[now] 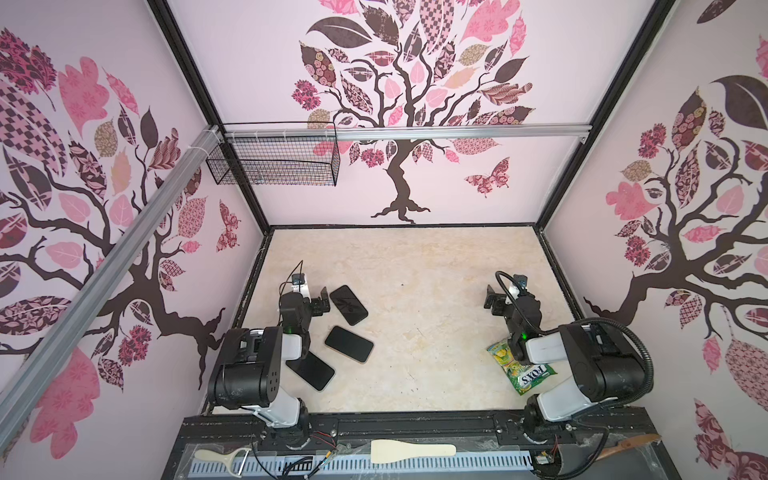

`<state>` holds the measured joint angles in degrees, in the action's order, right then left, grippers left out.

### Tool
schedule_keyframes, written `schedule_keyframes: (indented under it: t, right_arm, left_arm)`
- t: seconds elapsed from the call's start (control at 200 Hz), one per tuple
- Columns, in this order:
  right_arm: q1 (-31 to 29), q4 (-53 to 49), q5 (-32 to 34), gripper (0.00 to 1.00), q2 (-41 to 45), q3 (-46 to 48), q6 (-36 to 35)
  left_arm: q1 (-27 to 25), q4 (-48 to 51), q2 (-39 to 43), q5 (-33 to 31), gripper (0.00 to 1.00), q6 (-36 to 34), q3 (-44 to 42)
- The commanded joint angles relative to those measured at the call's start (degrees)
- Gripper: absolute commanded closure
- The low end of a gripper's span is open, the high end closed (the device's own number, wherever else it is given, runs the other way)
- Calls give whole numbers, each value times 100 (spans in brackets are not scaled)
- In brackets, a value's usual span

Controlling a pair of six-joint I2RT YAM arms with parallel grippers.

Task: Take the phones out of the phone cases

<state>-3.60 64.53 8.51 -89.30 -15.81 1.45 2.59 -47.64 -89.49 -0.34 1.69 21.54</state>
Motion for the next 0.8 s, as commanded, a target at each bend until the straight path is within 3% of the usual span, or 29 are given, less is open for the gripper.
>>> schedule_keyframes:
  t: [0.0, 0.67, 0.795]
  right_arm:
    - [32, 147, -26, 1, -26, -75, 31]
    - [153, 129, -280, 1, 4, -73, 92]
    - [150, 562, -484, 1, 140, 213, 16]
  left_arm:
    - [-4, -61, 33, -3, 2, 9, 114]
    - [4, -181, 43, 34, 2, -52, 52]
    - [-364, -815, 288, -584, 2, -265, -401]
